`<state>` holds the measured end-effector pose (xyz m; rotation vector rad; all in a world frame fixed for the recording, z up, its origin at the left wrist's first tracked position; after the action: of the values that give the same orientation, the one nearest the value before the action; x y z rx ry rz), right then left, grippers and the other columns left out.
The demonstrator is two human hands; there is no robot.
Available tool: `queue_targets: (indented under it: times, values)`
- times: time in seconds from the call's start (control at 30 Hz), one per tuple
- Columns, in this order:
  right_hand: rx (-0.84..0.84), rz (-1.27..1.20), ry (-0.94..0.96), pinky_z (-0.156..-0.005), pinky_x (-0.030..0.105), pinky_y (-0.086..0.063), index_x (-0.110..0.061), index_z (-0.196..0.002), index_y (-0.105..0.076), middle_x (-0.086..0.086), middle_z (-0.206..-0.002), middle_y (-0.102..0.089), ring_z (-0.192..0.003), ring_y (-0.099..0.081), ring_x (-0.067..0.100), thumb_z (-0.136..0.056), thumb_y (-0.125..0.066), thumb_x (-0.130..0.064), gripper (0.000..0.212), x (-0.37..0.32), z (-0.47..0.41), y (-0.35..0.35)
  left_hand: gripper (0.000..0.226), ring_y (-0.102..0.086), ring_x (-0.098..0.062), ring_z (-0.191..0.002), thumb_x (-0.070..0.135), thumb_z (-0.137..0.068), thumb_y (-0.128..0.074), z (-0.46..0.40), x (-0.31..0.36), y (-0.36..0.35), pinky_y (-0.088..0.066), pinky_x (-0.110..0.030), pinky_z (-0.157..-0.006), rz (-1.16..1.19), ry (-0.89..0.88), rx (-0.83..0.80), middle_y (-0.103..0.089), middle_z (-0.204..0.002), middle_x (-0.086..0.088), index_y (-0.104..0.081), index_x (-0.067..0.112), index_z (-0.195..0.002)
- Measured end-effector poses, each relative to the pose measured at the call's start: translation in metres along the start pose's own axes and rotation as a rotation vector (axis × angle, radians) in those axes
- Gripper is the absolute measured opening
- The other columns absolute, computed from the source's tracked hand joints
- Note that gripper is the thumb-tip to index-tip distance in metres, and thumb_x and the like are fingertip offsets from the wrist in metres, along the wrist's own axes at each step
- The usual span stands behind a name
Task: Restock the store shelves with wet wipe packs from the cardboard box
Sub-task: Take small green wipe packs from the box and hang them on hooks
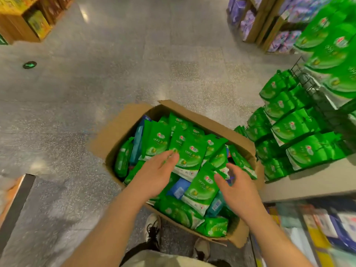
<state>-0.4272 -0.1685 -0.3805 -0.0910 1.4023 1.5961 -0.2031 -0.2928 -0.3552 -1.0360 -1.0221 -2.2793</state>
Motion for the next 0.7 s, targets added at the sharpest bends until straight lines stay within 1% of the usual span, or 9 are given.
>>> queue_targets:
  times: [0.07, 0.13, 0.2, 0.27, 0.33, 0.43, 0.53, 0.6, 0.7]
  values:
    - [0.024, -0.011, -0.129, -0.086, 0.033, -0.045, -0.009, -0.14, -0.051, 0.008, -0.117, -0.064, -0.112, -0.059, 0.023, -0.089, -0.068, -0.055, 0.07, -0.002, 0.001, -0.023, 0.086, -0.032, -0.005, -0.148, 0.082, -0.084, -0.024, -0.01, -0.002, 0.009, -0.021, -0.027, -0.118, -0.016, -0.035, -0.048, -0.037, -0.16, 0.016, -0.039, 0.035, -0.155]
    - [0.054, -0.063, -0.254, -0.088, 0.036, -0.046, -0.003, -0.133, -0.051, 0.01, -0.105, -0.063, -0.112, -0.058, 0.027, -0.083, -0.071, -0.06, 0.079, 0.001, 0.001, -0.048, 0.076, -0.032, -0.004, -0.146, 0.075, -0.093, -0.025, -0.018, -0.006, 0.015, -0.021, -0.023, -0.113, -0.041, -0.057, -0.088, -0.038, -0.16, 0.016, -0.04, 0.034, -0.155]
    - [0.077, -0.112, -0.369, -0.104, 0.042, -0.044, 0.0, -0.139, -0.043, 0.016, -0.126, -0.056, -0.131, -0.047, 0.033, -0.08, -0.078, -0.057, 0.088, 0.002, 0.002, -0.07, 0.068, -0.035, -0.005, -0.145, 0.069, -0.099, -0.026, -0.021, -0.011, 0.015, -0.023, -0.022, -0.112, -0.081, -0.074, -0.141, -0.039, -0.159, 0.014, -0.04, 0.031, -0.155]
    - [0.078, -0.093, -0.463, -0.111, 0.048, -0.037, 0.001, -0.152, -0.024, 0.022, -0.148, -0.037, -0.141, -0.031, 0.039, -0.079, -0.081, -0.055, 0.109, -0.002, 0.004, -0.087, 0.065, -0.037, -0.005, -0.144, 0.066, -0.101, -0.027, -0.02, -0.019, 0.012, -0.026, -0.022, -0.111, -0.116, -0.083, -0.198, -0.041, -0.159, 0.012, -0.041, 0.031, -0.154]
    - [0.113, -0.052, -0.511, -0.108, 0.051, -0.039, 0.002, -0.154, -0.014, 0.025, -0.15, -0.028, -0.137, -0.03, 0.043, -0.075, -0.084, -0.055, 0.12, -0.009, 0.004, -0.097, 0.06, -0.038, -0.005, -0.143, 0.063, -0.103, -0.027, -0.019, -0.027, 0.011, -0.027, -0.021, -0.108, -0.127, -0.071, -0.234, -0.042, -0.158, 0.013, -0.042, 0.033, -0.153]
    - [0.123, -0.027, -0.519, -0.1, 0.049, -0.045, 0.003, -0.151, -0.014, 0.026, -0.145, -0.03, -0.129, -0.037, 0.045, -0.07, -0.09, -0.05, 0.123, -0.017, 0.002, -0.097, 0.059, -0.038, -0.006, -0.143, 0.06, -0.105, -0.024, -0.017, -0.032, 0.014, -0.026, -0.02, -0.106, -0.156, -0.06, -0.262, -0.042, -0.158, 0.013, -0.04, 0.032, -0.154]
    - [0.17, -0.148, -0.539, -0.095, 0.044, -0.046, 0.0, -0.148, -0.019, 0.026, -0.141, -0.039, -0.129, -0.042, 0.043, -0.066, -0.096, -0.036, 0.117, -0.009, -0.003, -0.093, 0.06, -0.041, -0.003, -0.137, 0.062, -0.104, -0.025, -0.022, -0.032, 0.016, -0.028, -0.021, -0.105, -0.169, -0.058, -0.285, -0.044, -0.156, 0.013, -0.042, 0.031, -0.153]
    - [0.214, -0.262, -0.556, -0.093, 0.045, -0.054, -0.003, -0.143, -0.031, 0.018, -0.128, -0.058, -0.119, -0.059, 0.035, -0.063, -0.097, -0.031, 0.107, 0.002, -0.003, -0.091, 0.055, -0.046, 0.0, -0.124, 0.059, -0.105, -0.032, -0.027, -0.029, 0.014, -0.033, -0.022, -0.1, -0.138, -0.051, -0.299, -0.05, -0.151, 0.013, -0.045, 0.032, -0.151]
    - [0.225, -0.353, -0.556, -0.074, 0.045, -0.061, -0.008, -0.1, -0.072, 0.002, -0.083, -0.077, -0.078, -0.074, 0.021, -0.075, -0.091, -0.025, 0.035, 0.017, 0.0, -0.084, 0.051, -0.05, -0.003, -0.113, 0.056, -0.103, -0.043, -0.036, -0.026, 0.006, -0.037, -0.025, -0.092, -0.088, -0.018, -0.324, -0.055, -0.145, 0.01, -0.047, 0.033, -0.148]
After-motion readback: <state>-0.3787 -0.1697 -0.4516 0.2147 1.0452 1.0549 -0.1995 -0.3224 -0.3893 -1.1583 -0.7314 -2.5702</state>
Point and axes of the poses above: each hand's wrist, its own z-axis away from the middle knuckle, its own y-axis out of the back of the hand, x = y × z, the point moved 2 cm from there along -z, towards the middle knuckle
